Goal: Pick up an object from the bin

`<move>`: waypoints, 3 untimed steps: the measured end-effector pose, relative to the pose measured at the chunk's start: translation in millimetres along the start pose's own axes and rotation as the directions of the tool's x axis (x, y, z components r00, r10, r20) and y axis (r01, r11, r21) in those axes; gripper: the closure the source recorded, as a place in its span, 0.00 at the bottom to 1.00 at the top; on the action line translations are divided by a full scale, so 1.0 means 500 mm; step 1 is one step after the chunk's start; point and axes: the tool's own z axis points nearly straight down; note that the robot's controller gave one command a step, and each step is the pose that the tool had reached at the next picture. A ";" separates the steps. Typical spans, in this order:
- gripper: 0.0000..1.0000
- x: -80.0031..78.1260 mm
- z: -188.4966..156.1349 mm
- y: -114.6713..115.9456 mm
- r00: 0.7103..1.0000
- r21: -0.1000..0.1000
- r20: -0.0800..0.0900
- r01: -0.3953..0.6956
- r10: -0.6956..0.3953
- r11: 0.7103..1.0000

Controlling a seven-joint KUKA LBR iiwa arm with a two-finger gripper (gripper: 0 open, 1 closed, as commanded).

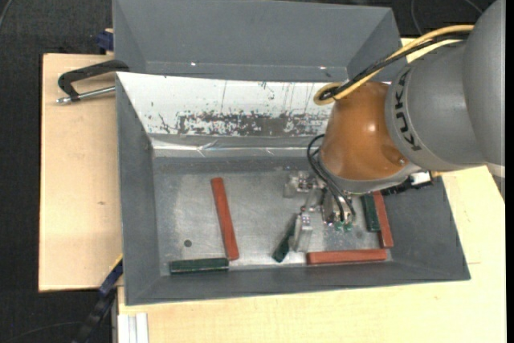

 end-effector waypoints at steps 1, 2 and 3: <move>0.00 0.047 -0.006 -0.076 1.000 0.003 0.007 -0.016 0.016 1.000; 1.00 0.047 -0.006 -0.071 1.000 0.002 0.007 -0.011 0.011 1.000; 1.00 -0.029 -0.275 -0.086 0.999 0.001 0.024 -0.030 0.030 1.000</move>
Offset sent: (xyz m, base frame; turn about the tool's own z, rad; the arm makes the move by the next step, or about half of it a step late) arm -0.0271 -0.0339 0.0022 0.0114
